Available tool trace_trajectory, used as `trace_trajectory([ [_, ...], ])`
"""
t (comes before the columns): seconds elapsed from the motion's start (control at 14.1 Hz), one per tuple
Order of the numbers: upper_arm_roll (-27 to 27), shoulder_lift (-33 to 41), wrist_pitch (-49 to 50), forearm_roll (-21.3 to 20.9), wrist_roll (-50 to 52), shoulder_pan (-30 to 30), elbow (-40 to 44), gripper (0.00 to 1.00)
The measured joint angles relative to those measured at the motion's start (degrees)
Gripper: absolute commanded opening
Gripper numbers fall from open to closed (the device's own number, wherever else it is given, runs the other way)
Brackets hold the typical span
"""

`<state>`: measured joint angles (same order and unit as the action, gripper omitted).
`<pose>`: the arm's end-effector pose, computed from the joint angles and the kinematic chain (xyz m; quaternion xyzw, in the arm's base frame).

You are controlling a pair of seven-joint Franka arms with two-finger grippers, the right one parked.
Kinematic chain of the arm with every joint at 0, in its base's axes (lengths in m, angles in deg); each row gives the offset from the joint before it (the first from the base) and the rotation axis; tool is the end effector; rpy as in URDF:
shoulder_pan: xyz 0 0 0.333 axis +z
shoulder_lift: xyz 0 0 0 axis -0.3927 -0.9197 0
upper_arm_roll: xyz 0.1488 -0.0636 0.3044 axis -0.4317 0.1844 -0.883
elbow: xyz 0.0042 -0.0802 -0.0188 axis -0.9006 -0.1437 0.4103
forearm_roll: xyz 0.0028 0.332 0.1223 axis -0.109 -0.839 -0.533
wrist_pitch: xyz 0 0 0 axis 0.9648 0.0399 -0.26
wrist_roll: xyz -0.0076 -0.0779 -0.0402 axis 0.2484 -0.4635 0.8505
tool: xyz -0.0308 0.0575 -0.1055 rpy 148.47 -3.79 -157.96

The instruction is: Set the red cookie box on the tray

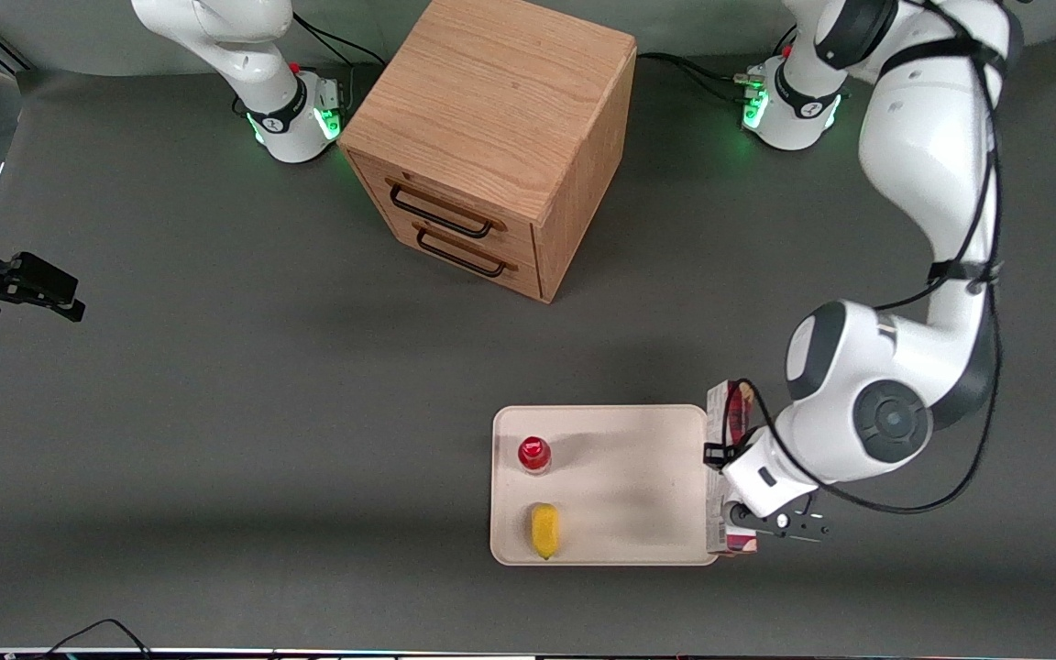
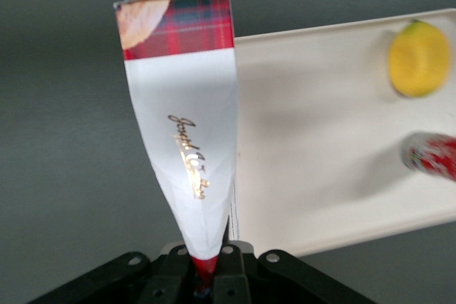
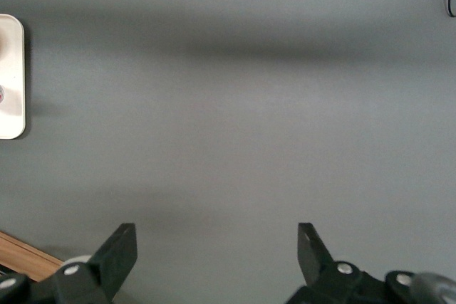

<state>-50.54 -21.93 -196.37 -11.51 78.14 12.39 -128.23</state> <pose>0.7268 -0.2270 0.3406 0.9958 -0.0598 0.0065 0.0696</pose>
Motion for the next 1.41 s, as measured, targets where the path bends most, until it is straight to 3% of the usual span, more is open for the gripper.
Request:
trace_trajectory([
  [0.49, -1.42, -7.41, -5.77, -3.0, 11.08, -2.31, 0.4, 0.0],
  [0.57, -1.43, -7.61, -6.47, -3.64, 11.89, -2.37, 0.41, 0.1],
  [0.64, -1.44, -7.7, -7.03, -4.27, 12.21, -2.43, 0.41, 0.99],
  [1.06, -1.56, -5.19, -8.18, -5.35, 11.15, -2.43, 0.85, 1.0],
  [1.41, -1.75, 6.35, -10.16, -3.67, 10.9, -0.65, -8.45, 1.0],
])
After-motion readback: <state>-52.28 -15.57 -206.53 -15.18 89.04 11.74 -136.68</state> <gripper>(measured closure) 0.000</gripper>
